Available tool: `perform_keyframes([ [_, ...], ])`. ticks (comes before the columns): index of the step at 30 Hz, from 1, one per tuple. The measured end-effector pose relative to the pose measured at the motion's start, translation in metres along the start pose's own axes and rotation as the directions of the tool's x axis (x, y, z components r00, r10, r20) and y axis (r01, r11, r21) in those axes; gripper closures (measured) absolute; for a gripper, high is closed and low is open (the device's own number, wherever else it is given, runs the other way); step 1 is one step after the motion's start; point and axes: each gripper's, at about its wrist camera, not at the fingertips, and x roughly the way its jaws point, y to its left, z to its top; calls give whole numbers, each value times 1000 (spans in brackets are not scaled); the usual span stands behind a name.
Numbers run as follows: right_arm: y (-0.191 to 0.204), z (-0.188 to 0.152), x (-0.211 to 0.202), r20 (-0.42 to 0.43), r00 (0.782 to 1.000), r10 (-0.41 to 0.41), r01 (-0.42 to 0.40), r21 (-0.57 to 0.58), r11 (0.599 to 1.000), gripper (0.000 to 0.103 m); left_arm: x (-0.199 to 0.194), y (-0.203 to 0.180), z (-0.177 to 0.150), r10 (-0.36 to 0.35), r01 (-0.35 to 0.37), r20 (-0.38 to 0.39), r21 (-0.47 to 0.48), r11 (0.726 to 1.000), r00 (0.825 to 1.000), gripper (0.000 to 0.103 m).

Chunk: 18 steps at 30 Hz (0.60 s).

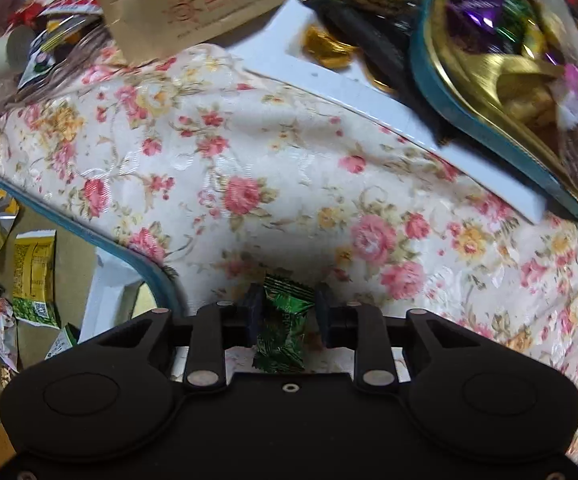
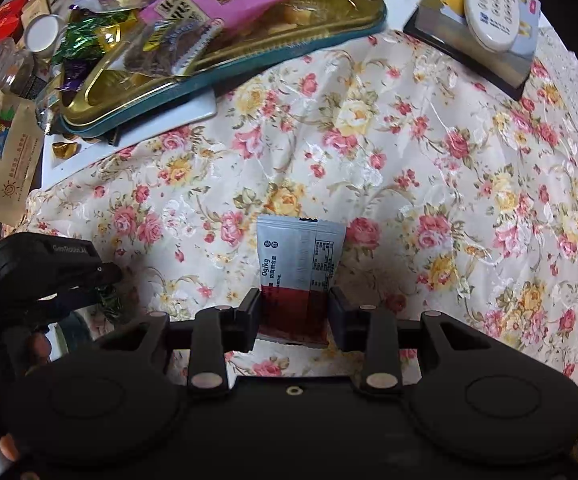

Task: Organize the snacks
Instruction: 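Lift the green candy with the left tool while the right tool lifts the red-white packet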

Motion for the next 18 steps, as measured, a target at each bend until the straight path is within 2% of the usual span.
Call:
perform_keyframes([
  [5, -14, 2, 4, -74, 997, 5, 0, 66, 998, 66, 3, -28, -12, -17, 20, -29, 113, 993, 999, 68],
  [8, -18, 1, 4, -94, 995, -23, 31, 76, 997, 66, 3, -37, -22, -14, 22, -53, 164, 986, 999, 68],
  [12, -19, -3, 0, -94, 995, -26, 34, 91, 995, 66, 0, -44, -41, -28, 44, -84, 193, 980, 996, 68],
  [18, -16, -18, -8, -85, 996, -31, 39, 94, 995, 66, -14, -50, -68, 5, 7, -50, 250, 968, 999, 68],
])
